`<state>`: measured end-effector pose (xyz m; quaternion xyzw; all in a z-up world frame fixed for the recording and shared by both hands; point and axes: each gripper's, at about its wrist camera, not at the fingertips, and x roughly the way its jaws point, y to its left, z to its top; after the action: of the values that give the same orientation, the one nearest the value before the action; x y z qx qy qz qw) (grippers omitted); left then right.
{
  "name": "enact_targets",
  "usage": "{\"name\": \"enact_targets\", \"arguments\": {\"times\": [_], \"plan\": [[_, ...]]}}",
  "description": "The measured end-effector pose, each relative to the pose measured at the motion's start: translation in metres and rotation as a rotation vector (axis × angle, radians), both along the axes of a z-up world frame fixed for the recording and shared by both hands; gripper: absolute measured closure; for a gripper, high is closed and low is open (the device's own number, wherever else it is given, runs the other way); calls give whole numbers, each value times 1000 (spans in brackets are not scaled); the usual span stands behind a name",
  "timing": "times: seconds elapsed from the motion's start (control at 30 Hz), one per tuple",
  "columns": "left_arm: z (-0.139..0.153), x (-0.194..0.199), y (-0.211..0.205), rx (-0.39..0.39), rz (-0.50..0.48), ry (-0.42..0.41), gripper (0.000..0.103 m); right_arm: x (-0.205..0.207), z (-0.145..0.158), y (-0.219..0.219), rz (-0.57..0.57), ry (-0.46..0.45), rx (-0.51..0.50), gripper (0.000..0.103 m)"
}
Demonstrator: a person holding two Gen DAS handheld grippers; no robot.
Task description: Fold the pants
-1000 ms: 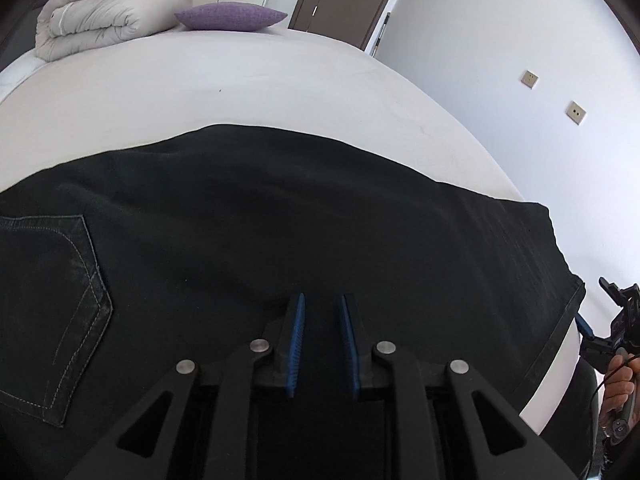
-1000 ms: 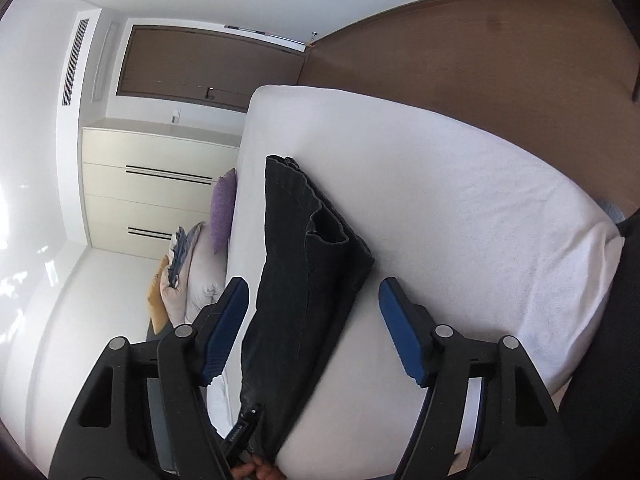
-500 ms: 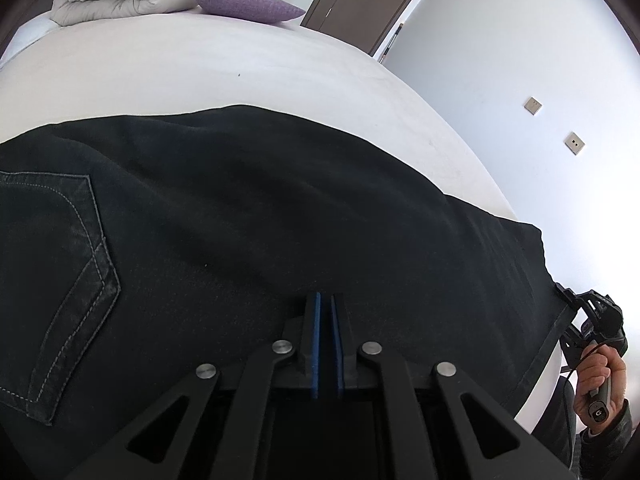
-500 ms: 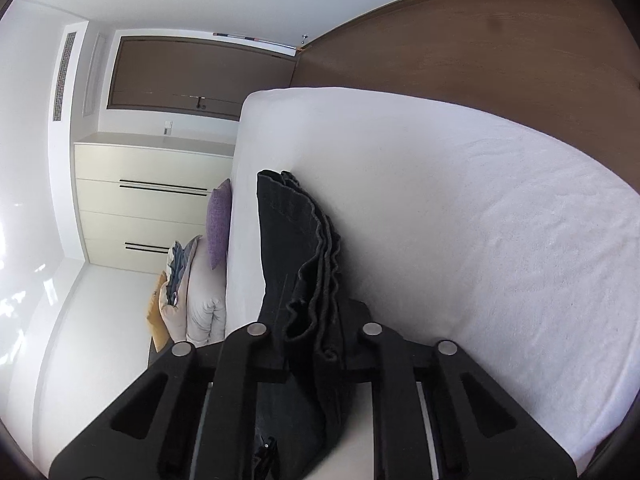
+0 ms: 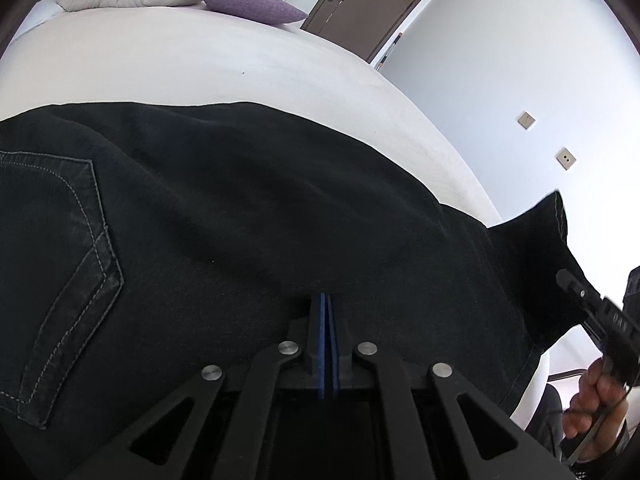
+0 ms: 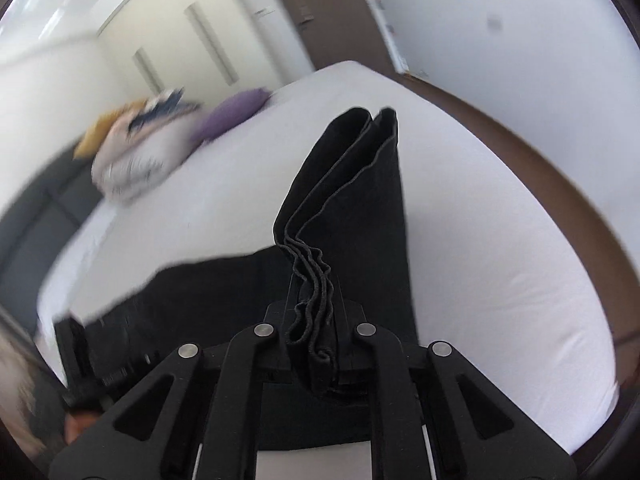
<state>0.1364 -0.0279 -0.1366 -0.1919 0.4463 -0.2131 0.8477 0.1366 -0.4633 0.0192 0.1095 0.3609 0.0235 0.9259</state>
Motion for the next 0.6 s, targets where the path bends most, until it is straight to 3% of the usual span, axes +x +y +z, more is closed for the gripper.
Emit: {"name": "enact_targets", "arguments": {"times": [0.07, 0.17, 0.2, 0.23, 0.27, 0.33, 0.37, 0.5, 0.6], "plan": [[0, 1, 1, -19, 8, 10, 98, 4, -18, 68, 156, 26, -225, 94], [2, 3, 4, -72, 29, 54, 99, 11, -60, 119, 263, 114, -360, 94], [4, 4, 5, -96, 33, 74, 93, 13, -71, 124, 257, 114, -388, 94], [8, 4, 4, -138, 28, 91, 72, 14, -75, 127, 258, 96, -410, 94], [14, 4, 0, -167, 17, 90, 59, 15, -75, 129, 264, 87, -422, 94], [26, 4, -15, -176, 8, 83, 9, 15, -74, 130, 262, 79, -424, 94], [32, 5, -26, -178, 2, 87, 2, 14, -73, 130, 259, 73, -425, 94], [39, 14, -61, -238, -78, 126, 1, 6, -66, 133, 258, 35, -456, 94], [36, 23, -73, -260, -80, 171, 1, -1, -59, 139, 268, 5, -485, 94]]}}
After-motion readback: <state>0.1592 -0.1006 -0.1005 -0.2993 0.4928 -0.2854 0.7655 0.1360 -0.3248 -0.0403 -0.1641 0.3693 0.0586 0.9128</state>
